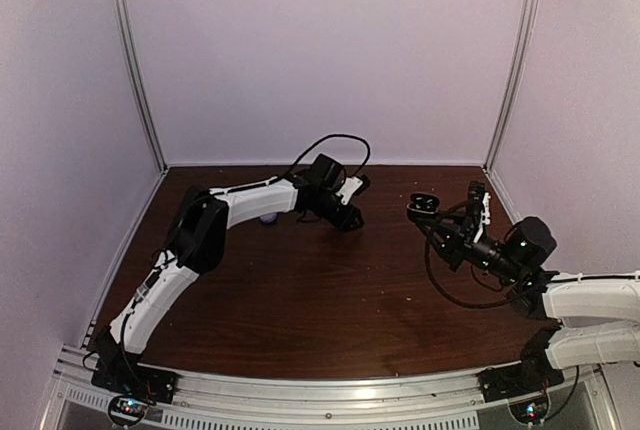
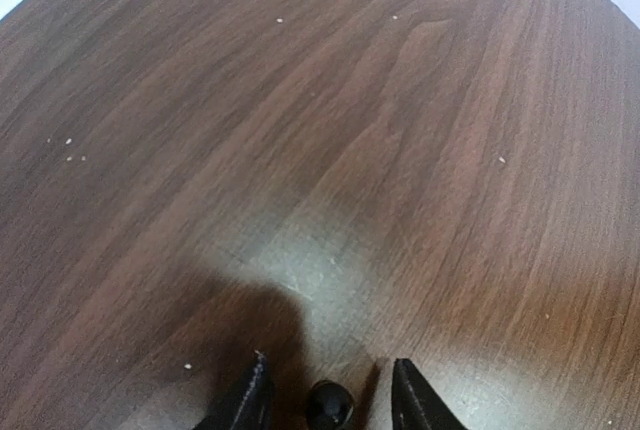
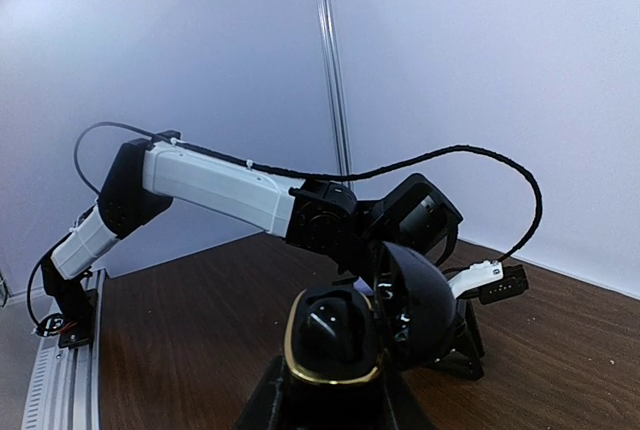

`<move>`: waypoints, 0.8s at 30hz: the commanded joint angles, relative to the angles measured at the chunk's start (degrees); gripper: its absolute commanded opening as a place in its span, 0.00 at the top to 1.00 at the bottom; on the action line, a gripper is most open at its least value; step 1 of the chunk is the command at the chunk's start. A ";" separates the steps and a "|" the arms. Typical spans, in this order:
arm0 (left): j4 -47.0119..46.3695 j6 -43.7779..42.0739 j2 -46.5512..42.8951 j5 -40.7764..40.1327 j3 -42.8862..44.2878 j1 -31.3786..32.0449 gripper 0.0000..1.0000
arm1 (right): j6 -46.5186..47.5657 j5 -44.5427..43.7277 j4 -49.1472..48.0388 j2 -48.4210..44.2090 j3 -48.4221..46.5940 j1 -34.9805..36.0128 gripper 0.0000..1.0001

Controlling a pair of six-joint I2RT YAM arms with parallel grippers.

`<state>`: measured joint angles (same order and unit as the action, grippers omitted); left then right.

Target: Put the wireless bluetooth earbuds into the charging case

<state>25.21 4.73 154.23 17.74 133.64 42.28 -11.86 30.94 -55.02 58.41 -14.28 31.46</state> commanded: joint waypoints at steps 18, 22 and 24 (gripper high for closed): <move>8.71 -4.15 -16.53 -6.61 -23.83 2.33 0.91 | -0.70 0.81 -2.84 1.93 -0.57 -0.44 1.00; 9.04 -5.69 -23.80 -5.09 -34.89 2.68 0.93 | -0.82 1.32 -3.03 2.04 -0.57 -0.44 1.00; 9.21 -5.75 -28.01 -5.15 -41.71 3.07 0.93 | -0.60 1.42 -2.69 1.89 -0.56 -0.44 1.00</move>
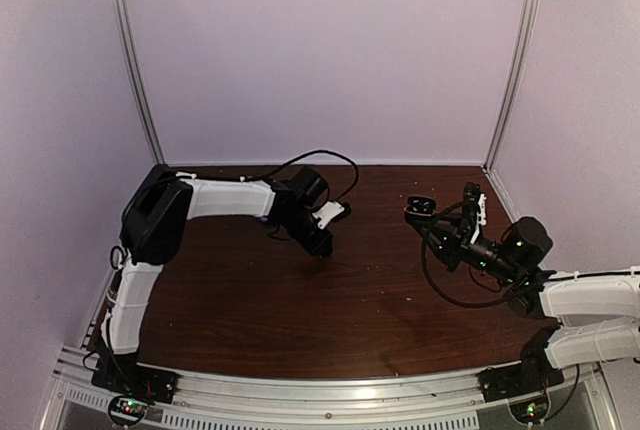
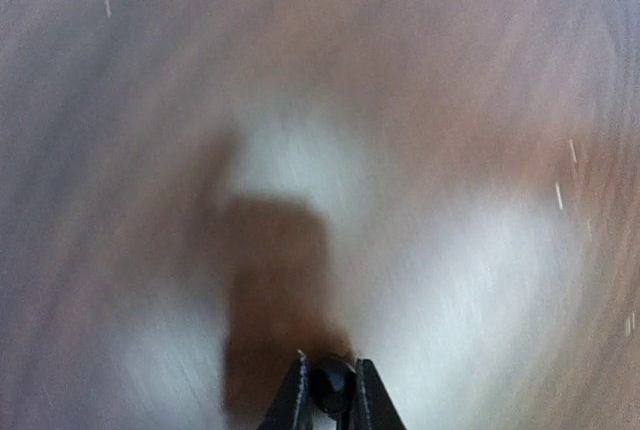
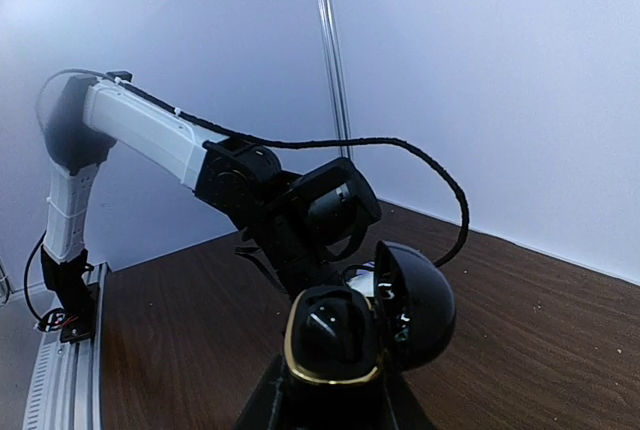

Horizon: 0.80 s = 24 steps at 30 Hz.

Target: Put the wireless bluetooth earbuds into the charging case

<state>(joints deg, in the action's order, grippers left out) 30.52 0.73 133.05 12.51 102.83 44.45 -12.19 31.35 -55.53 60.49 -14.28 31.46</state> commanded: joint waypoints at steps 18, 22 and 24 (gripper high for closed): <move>12.59 1.20 -24.76 -2.46 -33.20 5.63 0.75 | -0.98 3.31 -3.57 2.43 -1.79 -0.41 1.00; 14.75 2.12 -24.12 -4.93 -30.55 6.00 0.69 | -1.00 3.69 -3.62 3.03 -2.14 -0.43 1.00; 16.64 2.32 -23.31 -6.61 -28.53 6.61 0.66 | -1.00 3.88 -3.63 3.21 -2.24 -0.35 1.00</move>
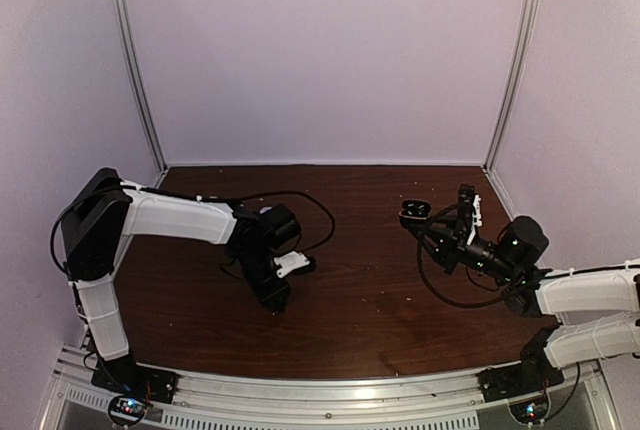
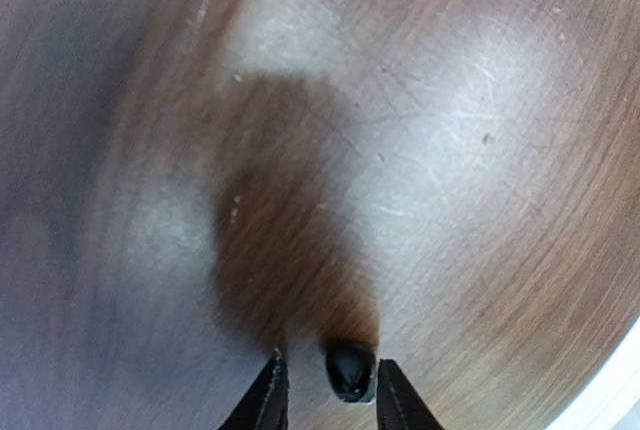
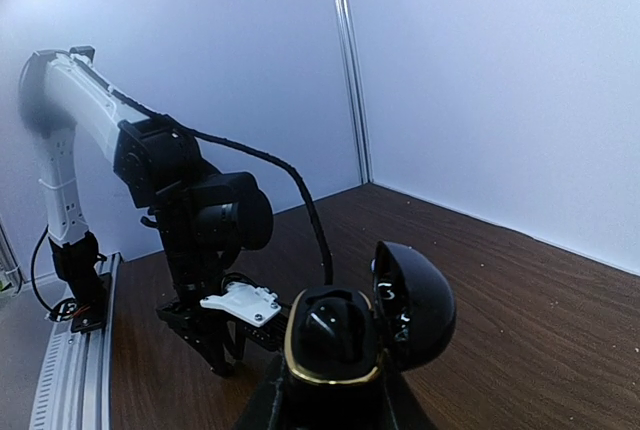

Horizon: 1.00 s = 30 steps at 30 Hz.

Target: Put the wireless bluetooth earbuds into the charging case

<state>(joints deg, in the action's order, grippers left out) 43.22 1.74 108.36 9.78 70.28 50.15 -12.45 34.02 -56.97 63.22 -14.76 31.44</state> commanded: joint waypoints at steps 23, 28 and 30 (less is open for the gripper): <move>11.62 2.75 7.37 -1.97 11.11 2.45 0.69 | -0.12 0.96 -1.40 0.16 -1.33 -0.34 1.00; 11.56 2.59 8.30 -2.18 11.63 2.80 0.73 | -0.16 0.95 -1.51 0.36 -1.31 -0.35 1.00; 11.66 2.57 8.73 -2.56 11.63 3.05 0.75 | -0.12 0.99 -1.56 0.43 -1.32 -0.33 1.00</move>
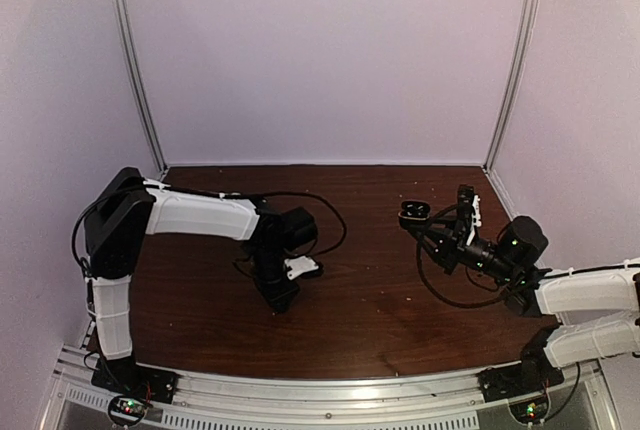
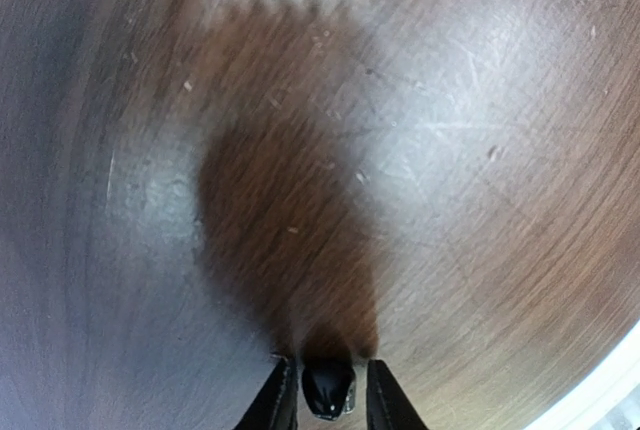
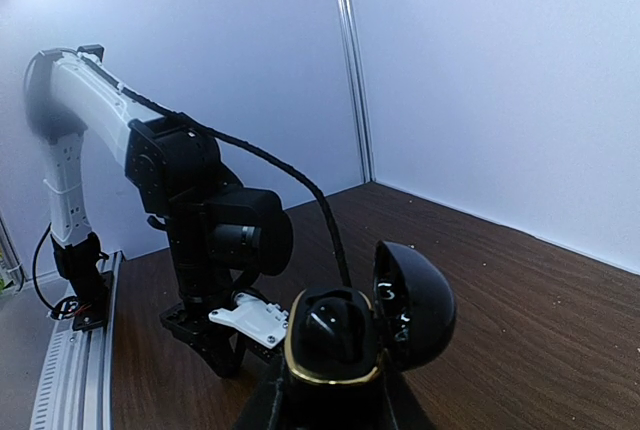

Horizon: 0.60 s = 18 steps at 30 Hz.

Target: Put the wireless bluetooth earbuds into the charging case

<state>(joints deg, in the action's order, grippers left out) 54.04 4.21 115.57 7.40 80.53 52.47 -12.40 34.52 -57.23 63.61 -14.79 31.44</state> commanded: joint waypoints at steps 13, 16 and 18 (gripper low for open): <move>-5.15 1.65 -3.45 -2.14 1.47 0.74 0.92 | 0.01 0.55 -1.21 -0.20 -1.56 -0.33 1.00; -8.43 2.12 -6.24 -1.98 1.38 0.29 0.93 | 0.01 0.81 -1.21 -0.16 -1.85 -0.34 1.00; -11.40 2.23 -8.59 -1.75 1.31 -0.28 0.94 | 0.09 0.89 -1.30 -0.09 -2.06 -0.37 1.00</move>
<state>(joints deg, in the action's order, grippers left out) 49.74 5.43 113.03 5.96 81.30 53.01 -12.34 34.57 -57.21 63.64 -14.81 31.44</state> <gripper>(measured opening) 0.150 0.232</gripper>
